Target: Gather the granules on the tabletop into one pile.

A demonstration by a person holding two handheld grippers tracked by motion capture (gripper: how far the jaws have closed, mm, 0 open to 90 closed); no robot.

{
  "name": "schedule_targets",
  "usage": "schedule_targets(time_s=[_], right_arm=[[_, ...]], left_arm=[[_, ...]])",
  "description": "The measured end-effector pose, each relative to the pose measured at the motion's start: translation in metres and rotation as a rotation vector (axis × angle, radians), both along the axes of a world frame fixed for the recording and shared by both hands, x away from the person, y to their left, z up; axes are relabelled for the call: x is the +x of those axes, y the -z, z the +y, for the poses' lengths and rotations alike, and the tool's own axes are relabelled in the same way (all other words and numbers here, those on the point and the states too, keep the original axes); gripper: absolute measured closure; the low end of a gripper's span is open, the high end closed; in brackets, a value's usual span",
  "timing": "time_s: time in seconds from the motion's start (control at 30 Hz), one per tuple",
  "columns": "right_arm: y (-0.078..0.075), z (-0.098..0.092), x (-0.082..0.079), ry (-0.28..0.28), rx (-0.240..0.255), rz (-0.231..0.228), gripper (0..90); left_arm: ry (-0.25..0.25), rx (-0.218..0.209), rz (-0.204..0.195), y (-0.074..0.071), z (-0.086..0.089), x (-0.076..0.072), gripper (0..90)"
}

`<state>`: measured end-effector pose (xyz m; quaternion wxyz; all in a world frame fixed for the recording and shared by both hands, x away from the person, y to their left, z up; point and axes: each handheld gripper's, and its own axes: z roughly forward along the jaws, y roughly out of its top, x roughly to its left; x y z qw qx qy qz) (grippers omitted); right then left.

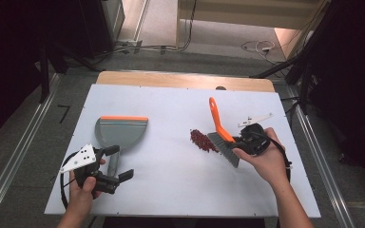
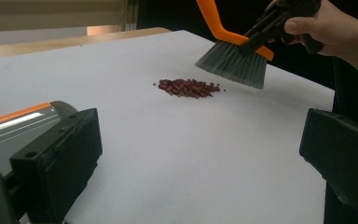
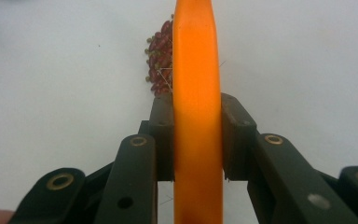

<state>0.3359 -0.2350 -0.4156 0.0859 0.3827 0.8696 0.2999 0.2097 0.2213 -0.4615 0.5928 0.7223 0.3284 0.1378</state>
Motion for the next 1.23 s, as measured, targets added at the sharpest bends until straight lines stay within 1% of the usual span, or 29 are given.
schedule_targets(time_s=[0.1, 0.33, 0.43, 0.57, 0.63, 0.9, 0.97, 1.0, 1.13, 1.23], right_arm=[[0.003, -0.011, -0.006, 0.029, 0.013, -0.003, 68.6], [0.005, -0.043, -0.021, 0.103, 0.072, -0.014, 68.6], [0.007, -0.055, -0.027, 0.118, 0.094, -0.016, 68.6], [0.011, -0.069, -0.034, 0.148, 0.104, -0.016, 68.6], [0.013, -0.074, -0.038, 0.165, 0.126, -0.009, 68.6], [0.015, -0.094, -0.050, 0.201, 0.167, -0.026, 68.6], [0.016, -0.100, -0.053, 0.201, 0.170, -0.033, 68.6], [0.017, -0.102, -0.054, 0.203, 0.174, -0.036, 68.6], [0.018, -0.109, -0.054, 0.217, 0.187, -0.032, 68.6], [0.018, -0.110, -0.054, 0.214, 0.204, -0.029, 68.5]], left_arm=[[-0.003, 0.002, -0.002, 0.000, 0.000, 0.000, 0.1], [-0.012, 0.000, -0.009, 0.000, 0.001, 0.001, 0.1], [-0.014, 0.004, -0.011, 0.000, 0.001, 0.001, 0.1], [-0.016, 0.004, -0.012, 0.000, 0.002, 0.001, 0.1], [-0.019, 0.007, -0.013, 0.000, 0.003, 0.001, 0.1], [-0.039, 0.001, -0.022, 0.000, 0.008, 0.000, 0.1], [-0.044, -0.004, -0.025, 0.001, 0.009, 0.000, 0.1], [-0.047, 0.002, -0.027, 0.001, 0.010, 0.000, 0.1], [-0.052, 0.002, -0.026, 0.002, 0.009, 0.000, 0.1], [-0.050, 0.004, -0.027, 0.002, 0.008, 0.000, 0.1]])
